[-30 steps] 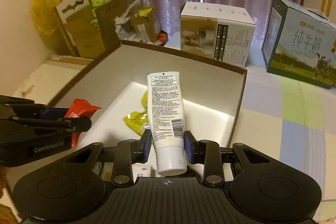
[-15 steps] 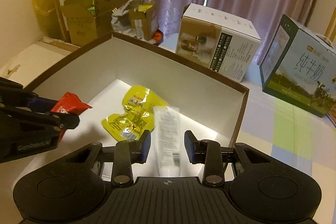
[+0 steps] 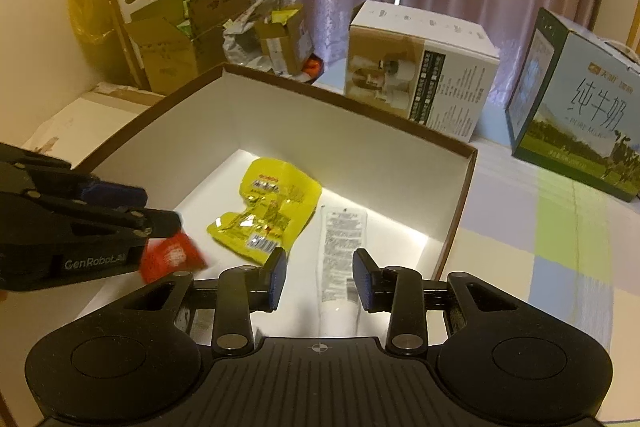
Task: Organize objects
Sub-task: 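Open the right tool to drop the tube while the left tool releases the candy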
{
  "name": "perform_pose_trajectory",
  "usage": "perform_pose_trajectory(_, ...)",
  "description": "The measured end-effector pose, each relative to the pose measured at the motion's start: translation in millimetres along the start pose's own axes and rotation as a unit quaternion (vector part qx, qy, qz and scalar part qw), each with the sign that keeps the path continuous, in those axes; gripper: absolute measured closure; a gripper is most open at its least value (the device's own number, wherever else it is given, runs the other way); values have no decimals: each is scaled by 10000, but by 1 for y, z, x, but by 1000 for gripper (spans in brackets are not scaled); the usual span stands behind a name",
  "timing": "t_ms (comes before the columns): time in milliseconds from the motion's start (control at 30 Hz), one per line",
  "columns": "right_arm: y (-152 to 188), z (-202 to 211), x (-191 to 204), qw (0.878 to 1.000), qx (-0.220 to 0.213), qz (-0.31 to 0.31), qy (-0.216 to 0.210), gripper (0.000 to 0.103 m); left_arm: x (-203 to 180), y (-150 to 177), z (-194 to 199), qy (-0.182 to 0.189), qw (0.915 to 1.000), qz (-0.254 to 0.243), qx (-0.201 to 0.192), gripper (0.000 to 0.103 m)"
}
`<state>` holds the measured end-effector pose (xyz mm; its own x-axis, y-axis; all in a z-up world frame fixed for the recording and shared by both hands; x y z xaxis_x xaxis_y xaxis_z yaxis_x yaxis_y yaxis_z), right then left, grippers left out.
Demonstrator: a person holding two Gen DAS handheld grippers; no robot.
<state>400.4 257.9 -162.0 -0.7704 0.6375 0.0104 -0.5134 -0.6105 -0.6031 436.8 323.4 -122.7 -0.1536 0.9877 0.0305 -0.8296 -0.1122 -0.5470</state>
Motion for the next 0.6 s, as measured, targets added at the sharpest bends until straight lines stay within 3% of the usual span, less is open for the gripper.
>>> perform_pose_trajectory(200, 9, 14, 2, 9998, -30, -44, -173, 62, 0, 4, 13, 60, 9999, 27, -102, 33)
perform_pose_trajectory(400, 15, 37, 8, 9992, -189, -80, -340, 51, 0, 8, 36, 183, 9993, 102, -298, 18)
perform_pose_trajectory(600, 21, 62, 14, 9983, -344, -132, -448, 47, 0, 13, 66, 290, 9977, 193, -574, 8)
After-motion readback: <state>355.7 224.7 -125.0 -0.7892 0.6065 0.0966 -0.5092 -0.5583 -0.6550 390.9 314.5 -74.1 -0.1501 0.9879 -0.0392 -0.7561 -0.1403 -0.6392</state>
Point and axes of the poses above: each gripper's, at about its wrist camera, not at the fingertips, and z roughly against the way its jaws point, x to its left, y to its underside, the point moved 9 cm from there along -z, roughly the way its jaws point, and after that the axes turned 4 degrees about x, right-handed, at the moved point
